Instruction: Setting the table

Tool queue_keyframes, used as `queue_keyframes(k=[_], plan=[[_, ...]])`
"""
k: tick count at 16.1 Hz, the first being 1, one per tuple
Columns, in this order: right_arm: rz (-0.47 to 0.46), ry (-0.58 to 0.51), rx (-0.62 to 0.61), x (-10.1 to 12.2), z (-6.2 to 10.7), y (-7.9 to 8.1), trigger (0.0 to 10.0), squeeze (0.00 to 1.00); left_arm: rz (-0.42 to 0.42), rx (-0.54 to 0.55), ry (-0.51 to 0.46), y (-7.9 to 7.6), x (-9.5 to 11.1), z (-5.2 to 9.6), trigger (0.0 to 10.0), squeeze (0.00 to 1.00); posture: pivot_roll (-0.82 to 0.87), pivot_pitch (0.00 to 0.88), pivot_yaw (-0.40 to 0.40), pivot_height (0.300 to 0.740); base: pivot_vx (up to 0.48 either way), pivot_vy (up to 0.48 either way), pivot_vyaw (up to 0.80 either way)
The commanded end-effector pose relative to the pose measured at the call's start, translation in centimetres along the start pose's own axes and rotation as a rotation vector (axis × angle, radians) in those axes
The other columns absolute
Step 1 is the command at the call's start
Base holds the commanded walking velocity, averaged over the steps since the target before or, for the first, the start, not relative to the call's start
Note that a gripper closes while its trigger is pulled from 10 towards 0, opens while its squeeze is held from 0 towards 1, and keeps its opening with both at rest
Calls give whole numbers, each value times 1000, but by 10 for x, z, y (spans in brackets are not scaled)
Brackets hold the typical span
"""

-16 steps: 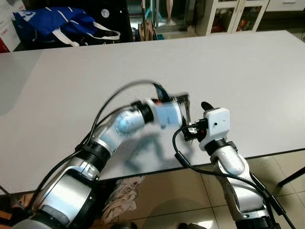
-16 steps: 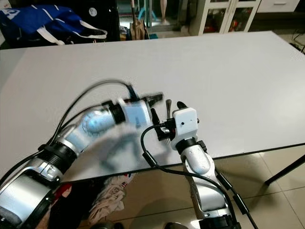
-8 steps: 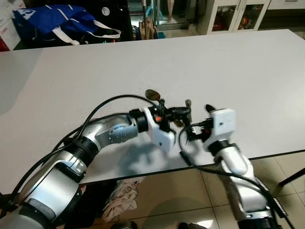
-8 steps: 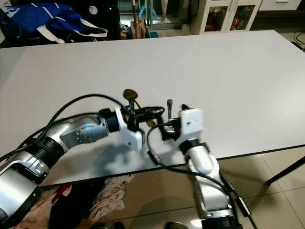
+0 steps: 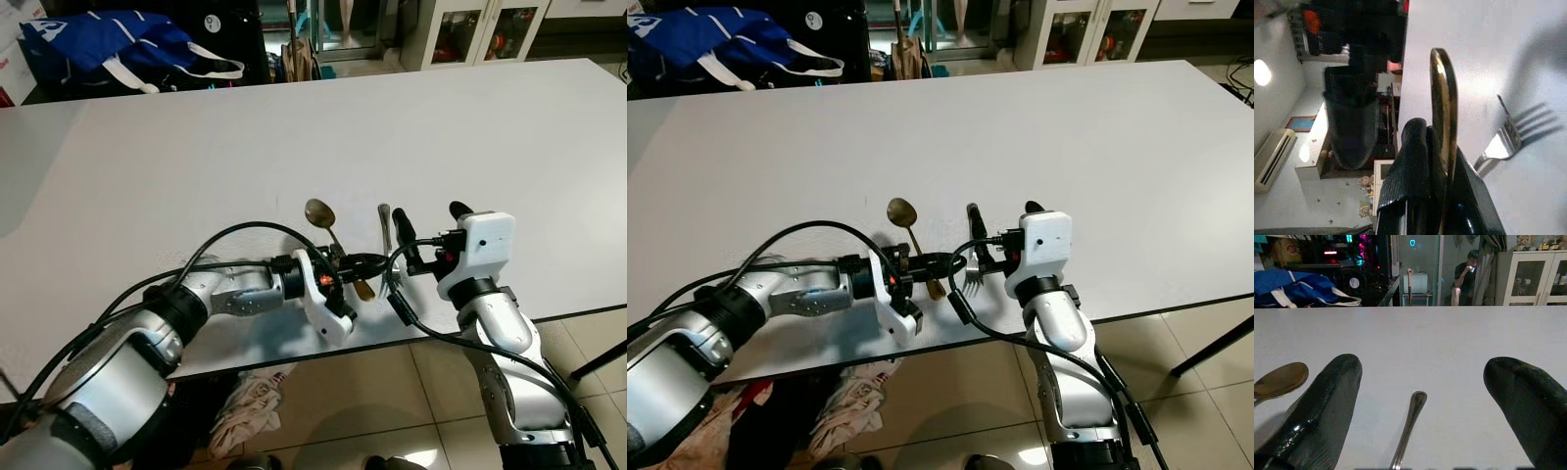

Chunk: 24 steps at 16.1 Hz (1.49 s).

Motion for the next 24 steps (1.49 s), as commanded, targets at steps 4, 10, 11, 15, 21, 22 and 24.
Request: queue_keyframes(k=[4, 10, 11, 15, 21, 22, 24], plan=[[4, -10, 11, 5, 2, 3, 10000, 0, -17, 86, 5, 8, -2, -3, 0, 0, -81, 73, 39, 740, 0, 0, 0], [15, -8, 18, 6, 3, 6, 10000, 0, -12, 151, 2, 9, 5, -12, 0, 0, -93, 78, 41, 740, 0, 0, 0], [15, -6, 19, 5, 4, 6, 10000, 0, -6, 151, 8, 9, 4, -12, 0, 94, -94, 78, 40, 740, 0, 0, 0], [21, -2, 15, 6, 5, 5, 10000, 0, 16, 125, 31, -1, 4, -10, 10000, 102, -100, 86, 41, 740, 0, 0, 0], [36, -28, -3, 19, 4, -3, 10000, 0, 44, 137, 36, -1, 5, -13, 10000, 1000, -108, 85, 39, 740, 0, 0, 0], [37, -26, -2, 18, 4, -3, 10000, 0, 52, 144, 38, 0, 5, -14, 10000, 1000, -109, 83, 38, 740, 0, 0, 0], [35, -19, 0, 16, 5, -2, 10000, 0, 56, 148, 36, 1, 5, -14, 10000, 1000, -107, 81, 39, 740, 0, 0, 0]])
Point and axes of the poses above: a point about 5 cm out from each wrist's last joint towards the gripper, its own z axis pointing back from the gripper into the wrist, its own x axis along the axis of the wrist's last joint, y = z × x, the point moved 6 cm from there along -z, pointing out of the wrist towards the gripper, and after that the axes turned 15 degrees about -z, right-handed, at the moved point
